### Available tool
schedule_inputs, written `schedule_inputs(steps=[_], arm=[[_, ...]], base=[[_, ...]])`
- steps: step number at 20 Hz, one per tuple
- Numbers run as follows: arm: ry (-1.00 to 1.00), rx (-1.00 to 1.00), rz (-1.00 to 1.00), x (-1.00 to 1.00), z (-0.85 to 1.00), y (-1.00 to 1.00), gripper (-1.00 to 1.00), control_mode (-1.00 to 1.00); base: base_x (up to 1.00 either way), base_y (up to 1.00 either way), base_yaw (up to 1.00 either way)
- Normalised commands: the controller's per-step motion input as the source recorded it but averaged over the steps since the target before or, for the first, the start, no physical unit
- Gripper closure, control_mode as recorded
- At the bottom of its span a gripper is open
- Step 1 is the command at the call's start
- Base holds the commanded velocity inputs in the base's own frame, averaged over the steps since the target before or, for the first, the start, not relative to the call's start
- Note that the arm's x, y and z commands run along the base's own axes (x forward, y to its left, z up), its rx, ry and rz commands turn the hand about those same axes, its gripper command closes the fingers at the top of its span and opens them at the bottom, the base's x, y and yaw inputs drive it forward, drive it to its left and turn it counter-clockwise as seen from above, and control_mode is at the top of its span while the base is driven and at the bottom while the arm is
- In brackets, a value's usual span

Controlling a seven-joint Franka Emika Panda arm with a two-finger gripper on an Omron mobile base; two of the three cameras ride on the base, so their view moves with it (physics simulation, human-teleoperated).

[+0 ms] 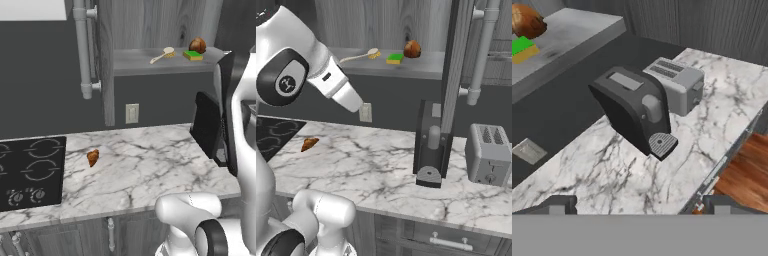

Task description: Pick the sponge and dish brush from the cabinet and place them on the counter.

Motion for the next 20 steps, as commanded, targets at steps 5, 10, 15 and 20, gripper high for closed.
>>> schedule_inputs(steps=[5, 10, 15, 20], arm=[[-0.01, -0.02, 0.07, 0.05, 0.00, 0.00, -1.00, -1.00], [-0.02, -0.01, 0.21, 0.16, 0.04, 0.00, -1.00, -1.00], [-0.08, 0.00, 0.20, 0.35, 0.16, -0.01, -1.00, -1.00], [-0.11, 0.00, 0.18, 0.34, 0.15, -0.02, -1.00, -1.00]], base=[[0.00, 0.00, 0.00], [0.00, 0.00, 0.00], [0.00, 0.00, 0.00], [0.00, 0.00, 0.00]])
